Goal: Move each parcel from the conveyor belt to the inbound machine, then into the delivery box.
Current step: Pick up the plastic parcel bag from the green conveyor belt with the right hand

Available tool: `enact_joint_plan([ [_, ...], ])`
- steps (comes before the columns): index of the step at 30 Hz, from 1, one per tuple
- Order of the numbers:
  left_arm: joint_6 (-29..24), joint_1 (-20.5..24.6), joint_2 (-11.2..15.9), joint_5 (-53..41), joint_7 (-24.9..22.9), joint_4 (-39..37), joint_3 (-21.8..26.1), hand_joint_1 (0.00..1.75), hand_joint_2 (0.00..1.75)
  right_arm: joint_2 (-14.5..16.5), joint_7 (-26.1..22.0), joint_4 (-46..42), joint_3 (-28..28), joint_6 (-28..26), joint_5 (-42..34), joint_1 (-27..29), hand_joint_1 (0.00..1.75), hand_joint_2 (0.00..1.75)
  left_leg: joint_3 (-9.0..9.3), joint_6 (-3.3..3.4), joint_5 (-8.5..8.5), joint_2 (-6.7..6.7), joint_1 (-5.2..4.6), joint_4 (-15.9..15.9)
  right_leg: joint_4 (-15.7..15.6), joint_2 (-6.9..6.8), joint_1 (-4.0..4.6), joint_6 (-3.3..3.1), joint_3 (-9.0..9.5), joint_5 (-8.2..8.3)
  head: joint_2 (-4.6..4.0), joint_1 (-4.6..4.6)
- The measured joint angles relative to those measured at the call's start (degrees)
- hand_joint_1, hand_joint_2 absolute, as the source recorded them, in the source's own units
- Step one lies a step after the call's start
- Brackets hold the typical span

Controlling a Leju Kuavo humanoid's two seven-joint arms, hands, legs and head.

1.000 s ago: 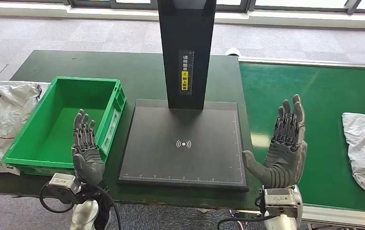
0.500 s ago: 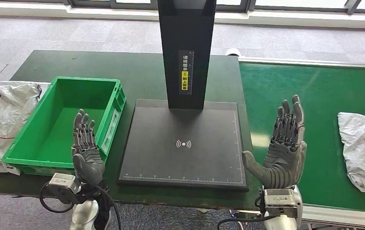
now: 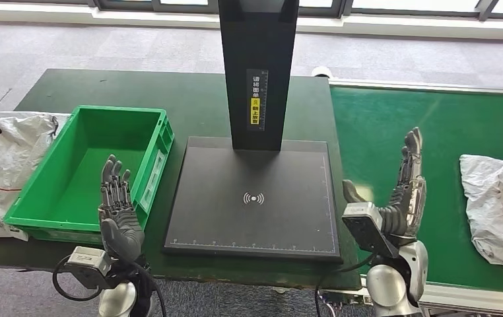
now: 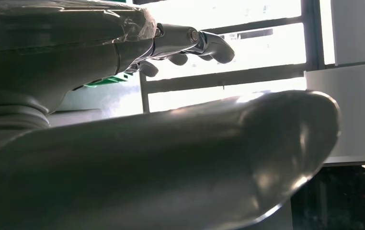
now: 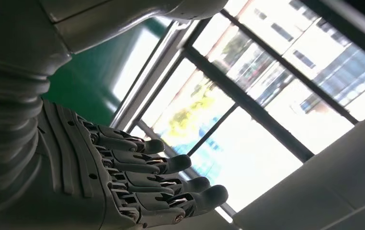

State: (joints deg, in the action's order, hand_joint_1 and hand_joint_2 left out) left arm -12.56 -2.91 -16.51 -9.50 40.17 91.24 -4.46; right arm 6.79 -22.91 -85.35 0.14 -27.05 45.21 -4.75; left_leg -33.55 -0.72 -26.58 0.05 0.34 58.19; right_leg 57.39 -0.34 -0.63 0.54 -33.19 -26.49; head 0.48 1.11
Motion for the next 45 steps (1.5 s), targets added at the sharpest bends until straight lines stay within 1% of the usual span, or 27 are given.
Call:
enact_joint_plan([
  [2,0.01,-0.88,-0.15,-0.17,0.00,0.94,0.00,0.00,0.00,-0.21,2.25,3.01,-2.45,-1.98,4.81,-1.56,0.00,1.75,0.00,0.00,0.00,-0.01,-0.01,0.00,0.00,-0.02,-0.01,0.00,0.01,0.00,0.00,0.00],
  [6,-0.30,-1.81,-0.42,-0.74,0.00,2.13,0.00,0.00,0.00,-0.42,5.95,6.95,-5.03,-4.10,10.28,-3.29,0.00,1.75,0.00,0.00,0.00,-0.01,-0.01,0.00,0.00,-0.01,0.00,0.00,-0.01,0.00,0.00,0.00],
  [10,-0.61,-2.25,-0.97,-2.03,0.00,2.73,-0.01,0.00,0.00,-1.02,10.80,12.66,-7.74,-4.63,15.70,-6.01,0.00,1.75,0.00,0.00,0.00,0.00,0.00,0.00,0.00,0.01,0.01,0.00,-0.04,0.00,0.00,-0.01],
  [13,-2.00,-2.26,-1.23,-3.32,-0.04,2.77,-0.07,0.00,0.00,-2.74,15.33,20.60,-11.33,-5.02,22.19,-9.53,0.00,1.75,-0.01,0.02,0.01,-0.03,-0.02,0.00,0.00,-0.05,-0.01,0.01,0.00,0.01,0.00,-0.01],
  [16,-5.12,-2.25,-1.29,-3.77,-0.41,2.73,-0.14,0.00,0.00,-5.38,16.82,28.92,-14.45,-5.10,25.32,-13.49,0.00,1.75,-0.01,0.05,0.03,-0.02,-0.08,0.03,0.00,-0.04,-0.08,0.07,-0.01,0.07,0.00,-0.01],
  [17,-6.13,-2.25,-1.31,-3.80,-0.53,2.71,-0.14,0.00,0.00,-6.29,16.94,31.51,-15.24,-5.13,25.88,-14.66,0.00,1.31,-0.01,0.06,0.03,-0.02,-0.11,0.04,0.00,-0.02,-0.10,0.09,-0.02,0.09,0.00,-0.01],
  [20,-7.62,-2.25,-1.32,-3.80,-0.59,2.67,-0.16,0.00,0.00,-8.21,17.38,36.91,-16.78,-5.18,26.86,-16.87,0.00,1.31,-0.02,0.10,0.04,-0.04,-0.13,0.05,0.00,-0.03,-0.13,0.11,-0.03,0.09,0.00,-0.02],
  [21,-8.03,-2.25,-1.31,-3.77,-0.58,2.65,-0.16,0.00,0.00,-8.69,17.92,38.40,-17.01,-5.10,27.39,-17.49,0.00,1.75,-0.02,0.10,0.04,-0.02,-0.14,0.05,0.00,-0.01,-0.14,0.11,-0.05,0.10,0.00,-0.01],
  [23,-9.44,-2.24,-1.29,-3.44,-0.45,2.59,-0.18,0.00,0.00,-9.92,19.71,41.63,-17.39,-4.71,28.91,-18.84,0.00,1.75,-0.02,0.10,0.03,-0.01,-0.14,0.05,0.00,0.02,-0.14,0.11,-0.08,0.09,0.00,0.00],
  [26,-12.59,-2.19,-1.23,-2.49,-0.15,2.44,-0.36,0.00,0.00,-13.04,23.42,47.84,-18.57,-3.08,31.71,-21.37,0.00,0.44,-0.06,0.14,0.06,-0.11,-0.18,0.05,0.00,-0.09,-0.17,0.13,-0.07,0.08,0.00,-0.01],
  [27,-13.30,-2.16,-1.19,-2.23,-0.09,2.34,-0.48,0.00,0.00,-14.10,24.43,49.72,-19.03,-2.31,32.36,-22.13,0.00,0.44,-0.08,0.16,0.06,-0.14,-0.18,0.05,0.00,-0.12,-0.18,0.14,-0.07,0.08,0.00,-0.01],
  [30,-13.83,-1.75,-0.98,-1.43,-0.04,1.61,-1.11,0.00,0.00,-16.70,26.05,54.68,-20.48,0.21,32.99,-23.80,0.00,1.75,-0.08,0.19,0.05,-0.13,-0.21,0.06,-0.01,-0.11,-0.21,0.15,-0.08,0.09,0.00,-0.01],
  [37,-12.14,0.87,0.19,0.58,-0.04,-1.42,-2.66,0.00,0.00,-20.74,30.88,62.51,-23.46,6.40,34.89,-23.90,0.00,1.75,-0.10,0.20,0.05,-0.17,-0.23,0.07,-0.02,-0.12,-0.22,0.17,-0.08,0.08,0.00,-0.01],
  [41,-11.30,1.94,1.01,1.27,-0.04,-3.35,-2.80,0.00,0.00,-22.39,31.95,64.47,-25.07,9.15,34.68,-23.14,0.00,1.75,-0.10,0.20,0.05,-0.15,-0.23,0.06,-0.01,-0.11,-0.22,0.17,-0.11,0.08,0.00,-0.01],
  [45,-11.19,2.47,1.44,1.63,-0.03,-4.55,-2.80,0.00,0.00,-23.14,32.14,65.39,-26.00,9.71,34.64,-22.82,0.00,1.75,-0.10,0.20,0.04,-0.11,-0.23,0.06,-0.01,-0.06,-0.22,0.17,-0.12,0.07,0.00,-0.01],
])
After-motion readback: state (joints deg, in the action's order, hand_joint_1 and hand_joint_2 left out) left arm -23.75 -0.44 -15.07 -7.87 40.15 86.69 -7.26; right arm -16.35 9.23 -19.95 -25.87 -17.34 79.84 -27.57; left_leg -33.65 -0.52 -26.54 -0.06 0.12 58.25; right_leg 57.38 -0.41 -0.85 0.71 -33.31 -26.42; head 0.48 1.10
